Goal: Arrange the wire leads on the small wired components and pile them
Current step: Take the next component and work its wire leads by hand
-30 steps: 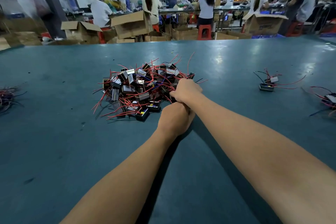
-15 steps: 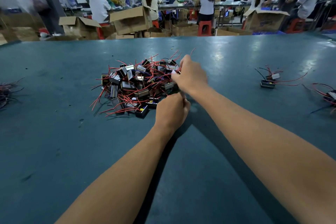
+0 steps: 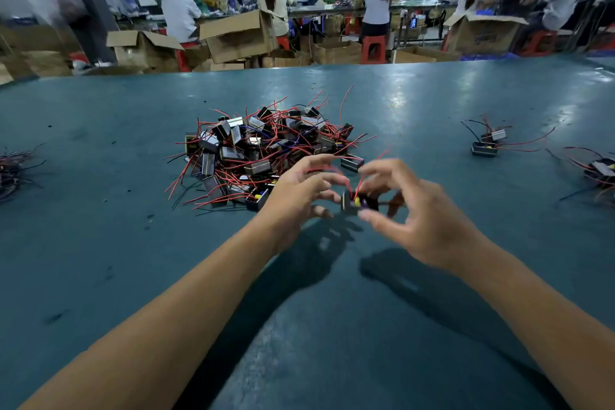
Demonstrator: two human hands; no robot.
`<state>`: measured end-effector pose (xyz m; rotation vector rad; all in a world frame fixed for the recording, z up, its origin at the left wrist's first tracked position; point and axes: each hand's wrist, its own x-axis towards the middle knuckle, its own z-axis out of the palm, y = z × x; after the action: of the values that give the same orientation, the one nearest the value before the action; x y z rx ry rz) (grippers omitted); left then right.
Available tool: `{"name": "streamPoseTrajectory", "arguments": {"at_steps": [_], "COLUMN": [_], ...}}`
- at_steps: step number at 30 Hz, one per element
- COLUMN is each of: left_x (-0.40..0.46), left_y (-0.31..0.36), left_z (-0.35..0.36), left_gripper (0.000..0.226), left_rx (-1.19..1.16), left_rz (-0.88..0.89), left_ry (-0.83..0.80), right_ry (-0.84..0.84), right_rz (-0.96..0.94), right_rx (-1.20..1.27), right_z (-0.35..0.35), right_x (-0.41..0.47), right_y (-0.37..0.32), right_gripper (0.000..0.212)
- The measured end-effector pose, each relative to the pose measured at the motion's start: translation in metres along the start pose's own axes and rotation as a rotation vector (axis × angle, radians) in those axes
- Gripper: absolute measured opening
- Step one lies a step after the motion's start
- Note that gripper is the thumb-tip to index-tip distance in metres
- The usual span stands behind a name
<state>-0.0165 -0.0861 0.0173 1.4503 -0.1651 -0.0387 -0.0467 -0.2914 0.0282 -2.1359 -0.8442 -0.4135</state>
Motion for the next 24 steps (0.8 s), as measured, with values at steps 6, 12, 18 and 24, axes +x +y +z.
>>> {"name": "streamPoseTrajectory", "arguments": {"at_steps": [6, 12, 18, 24], "left_x": [-0.048, -0.038, -0.042, -0.048], "left_y": [-0.002, 0.000, 0.002, 0.002], "left_z": [-0.022, -0.039, -0.050, -0.033], "left_gripper": [0.031, 0.021, 0.015, 0.037], "left_rx": [0.038, 0.062, 0.924, 1.288], "left_rz": [-0.042, -0.136, 0.229, 0.557], "left_ry": [-0.043, 0.147, 0.147, -0.179], "right_ry": [-0.343, -0.470, -0.462, -0.457], "right_rz": [0.034, 0.129, 0.103, 0.051], "right_rx": [-0.065, -0.171, -0.296, -0.312], "right_z": [0.009, 0.015, -0.001, 0.003], "right_x": [-0.008, -0.010, -0.006, -0.007], "right_y": [0.003, 0.009, 0.013, 0.017], "right_gripper": [0.071, 0.074, 0.021, 0.015]}}
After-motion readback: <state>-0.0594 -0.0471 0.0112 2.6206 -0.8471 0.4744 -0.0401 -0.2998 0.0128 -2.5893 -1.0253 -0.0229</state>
